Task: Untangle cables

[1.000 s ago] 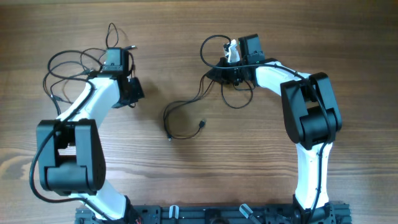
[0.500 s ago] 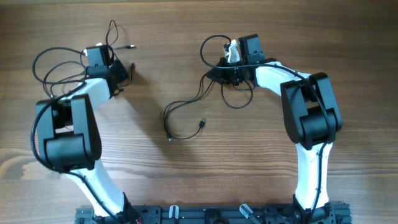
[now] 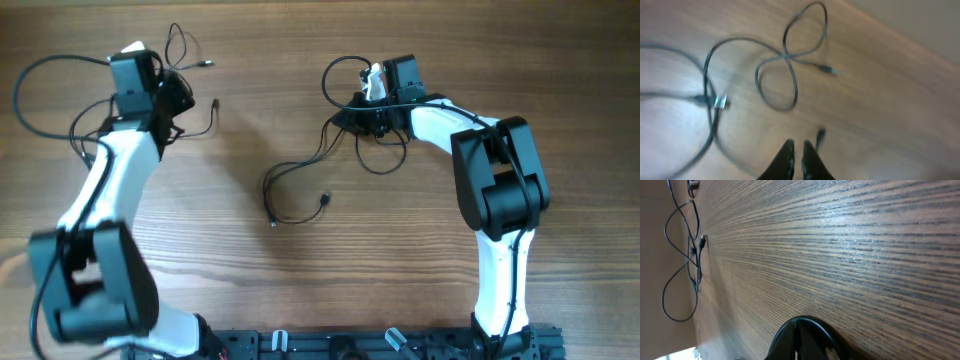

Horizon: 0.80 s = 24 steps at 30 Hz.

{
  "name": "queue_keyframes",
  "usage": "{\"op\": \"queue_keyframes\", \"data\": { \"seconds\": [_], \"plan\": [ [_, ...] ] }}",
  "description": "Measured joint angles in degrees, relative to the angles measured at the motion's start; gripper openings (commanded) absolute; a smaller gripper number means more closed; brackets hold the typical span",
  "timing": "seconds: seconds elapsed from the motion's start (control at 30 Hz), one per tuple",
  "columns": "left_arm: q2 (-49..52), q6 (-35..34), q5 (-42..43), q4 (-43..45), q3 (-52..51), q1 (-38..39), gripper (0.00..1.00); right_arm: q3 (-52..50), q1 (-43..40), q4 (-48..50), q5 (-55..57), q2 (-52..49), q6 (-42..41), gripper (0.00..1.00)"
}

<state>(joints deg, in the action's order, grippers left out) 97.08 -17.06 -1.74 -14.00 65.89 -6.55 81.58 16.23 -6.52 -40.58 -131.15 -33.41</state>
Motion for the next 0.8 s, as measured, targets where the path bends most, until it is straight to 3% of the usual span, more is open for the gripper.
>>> {"op": "queue_keyframes", "data": {
  "seconds": [0.17,0.4,0.6,0.8],
  "plan": [
    [0.6,-0.2,3.5,-12.2,-0.5,1.3,0.06,0.0,0.0,0.0,0.1,0.0,-1.1,0.05],
    [9.6,-0.2,4.7,-12.5,-3.7,1.7,0.06,0.0,0.0,0.0,0.1,0.0,-1.3,0.05],
    [12.8,-0.2,4.8,-3.0,-3.7,1.7,0.06,0.0,0.0,0.0,0.1,0.0,-1.3,0.04],
    [18.7,-0.2,3.5,13.1,-2.2,1.7,0.12,0.0,0.0,0.0,0.2,0.0,-1.3,0.05]
  ]
}}
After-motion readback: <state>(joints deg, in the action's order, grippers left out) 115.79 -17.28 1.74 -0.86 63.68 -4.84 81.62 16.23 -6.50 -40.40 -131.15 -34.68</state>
